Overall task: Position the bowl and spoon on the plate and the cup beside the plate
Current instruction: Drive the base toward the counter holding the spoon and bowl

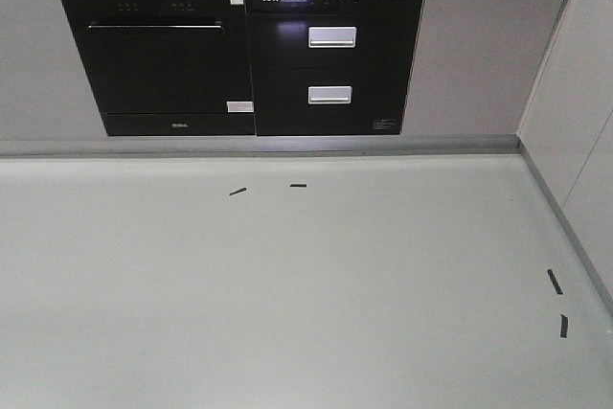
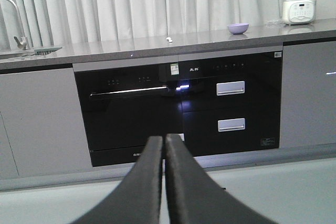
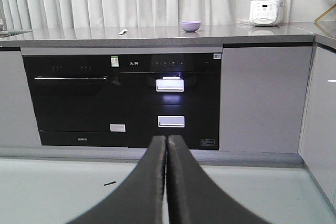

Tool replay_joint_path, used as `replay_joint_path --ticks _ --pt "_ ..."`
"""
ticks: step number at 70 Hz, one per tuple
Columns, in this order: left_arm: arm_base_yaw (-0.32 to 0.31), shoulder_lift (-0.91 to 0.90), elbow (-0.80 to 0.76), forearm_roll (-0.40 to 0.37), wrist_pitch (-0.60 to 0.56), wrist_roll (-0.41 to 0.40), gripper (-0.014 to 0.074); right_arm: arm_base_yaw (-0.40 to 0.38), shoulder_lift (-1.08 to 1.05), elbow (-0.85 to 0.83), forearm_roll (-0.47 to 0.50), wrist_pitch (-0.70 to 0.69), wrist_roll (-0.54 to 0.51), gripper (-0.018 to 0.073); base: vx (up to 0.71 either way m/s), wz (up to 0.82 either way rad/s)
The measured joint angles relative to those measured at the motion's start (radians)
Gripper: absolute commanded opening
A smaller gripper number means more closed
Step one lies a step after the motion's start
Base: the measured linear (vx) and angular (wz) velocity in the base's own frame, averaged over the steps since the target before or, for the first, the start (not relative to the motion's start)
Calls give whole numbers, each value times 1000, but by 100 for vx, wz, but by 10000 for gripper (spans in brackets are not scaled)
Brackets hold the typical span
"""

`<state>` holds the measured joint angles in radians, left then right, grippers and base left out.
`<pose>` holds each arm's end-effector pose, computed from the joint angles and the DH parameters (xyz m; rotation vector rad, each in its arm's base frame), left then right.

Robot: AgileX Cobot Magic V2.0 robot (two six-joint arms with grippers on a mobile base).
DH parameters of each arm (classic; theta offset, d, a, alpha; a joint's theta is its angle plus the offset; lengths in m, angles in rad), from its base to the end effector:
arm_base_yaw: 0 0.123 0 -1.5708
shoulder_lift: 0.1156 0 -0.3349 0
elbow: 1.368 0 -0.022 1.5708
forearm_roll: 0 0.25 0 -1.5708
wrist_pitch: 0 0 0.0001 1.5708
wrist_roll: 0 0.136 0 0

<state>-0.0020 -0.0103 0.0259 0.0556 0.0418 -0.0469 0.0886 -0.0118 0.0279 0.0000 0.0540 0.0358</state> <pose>0.0507 0.0002 0.2020 0.0064 1.5409 0.0071 0.0505 0.0045 0.1996 -0.0410 1.5540 0.0983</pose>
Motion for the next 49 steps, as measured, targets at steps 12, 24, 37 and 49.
replay_joint_path --ticks 12,24,37,49 --pt "0 0 0 0 0 0 -6 0 0 0 0 0 0 -9 0 0" --pt "0 0 0 0 0 0 -6 0 0 0 0 0 0 -9 0 0" --pt "0 0 0 0 0 0 -6 0 0 0 0 0 0 -9 0 0" --pt "0 0 0 0 0 0 -6 0 0 0 0 0 0 -9 0 0"
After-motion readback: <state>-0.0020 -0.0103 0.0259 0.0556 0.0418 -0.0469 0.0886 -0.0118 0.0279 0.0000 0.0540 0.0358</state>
